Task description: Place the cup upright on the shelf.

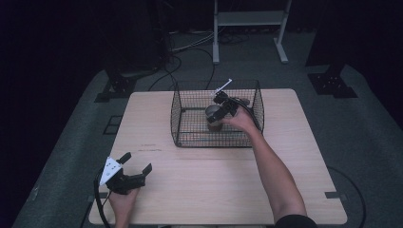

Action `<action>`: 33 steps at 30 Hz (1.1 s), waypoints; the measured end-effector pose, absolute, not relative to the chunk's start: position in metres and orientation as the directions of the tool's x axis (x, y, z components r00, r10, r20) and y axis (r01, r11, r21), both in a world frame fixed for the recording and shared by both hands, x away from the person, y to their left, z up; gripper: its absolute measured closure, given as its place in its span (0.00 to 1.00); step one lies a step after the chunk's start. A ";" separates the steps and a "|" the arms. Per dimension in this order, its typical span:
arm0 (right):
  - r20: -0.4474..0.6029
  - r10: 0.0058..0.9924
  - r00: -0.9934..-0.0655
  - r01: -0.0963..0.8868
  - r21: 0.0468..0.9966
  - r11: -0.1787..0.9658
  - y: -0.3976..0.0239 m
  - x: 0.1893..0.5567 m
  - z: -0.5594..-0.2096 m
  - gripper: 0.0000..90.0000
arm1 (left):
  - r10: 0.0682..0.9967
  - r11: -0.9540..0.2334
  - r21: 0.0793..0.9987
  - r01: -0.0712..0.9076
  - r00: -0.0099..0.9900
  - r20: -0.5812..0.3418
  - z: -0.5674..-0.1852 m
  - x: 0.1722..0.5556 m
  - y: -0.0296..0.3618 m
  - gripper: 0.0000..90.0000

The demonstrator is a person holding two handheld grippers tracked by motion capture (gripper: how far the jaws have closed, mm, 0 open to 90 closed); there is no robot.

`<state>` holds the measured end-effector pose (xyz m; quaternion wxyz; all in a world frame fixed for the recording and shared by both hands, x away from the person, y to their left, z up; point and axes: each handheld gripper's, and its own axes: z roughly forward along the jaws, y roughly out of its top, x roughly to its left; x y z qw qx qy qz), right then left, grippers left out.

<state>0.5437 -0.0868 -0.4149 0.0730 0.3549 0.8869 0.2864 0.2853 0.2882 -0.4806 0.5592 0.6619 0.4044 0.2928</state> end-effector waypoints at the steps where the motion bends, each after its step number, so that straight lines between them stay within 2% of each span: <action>1: 0.074 0.673 -0.736 0.588 0.563 0.581 -0.087 0.543 -0.415 0.13 | 0.863 -0.048 0.977 0.208 0.501 -0.064 -0.481 0.285 0.288 0.00; 11: 0.068 0.680 -0.730 0.562 0.625 0.542 -0.089 0.539 -0.399 0.08 | 0.865 -0.048 0.978 0.205 0.498 -0.062 -0.481 0.285 0.287 0.00; 33: 0.098 0.692 -0.716 0.551 0.689 0.472 -0.109 0.514 -0.367 0.08 | 0.864 -0.054 0.977 0.206 0.500 -0.058 -0.481 0.286 0.286 0.00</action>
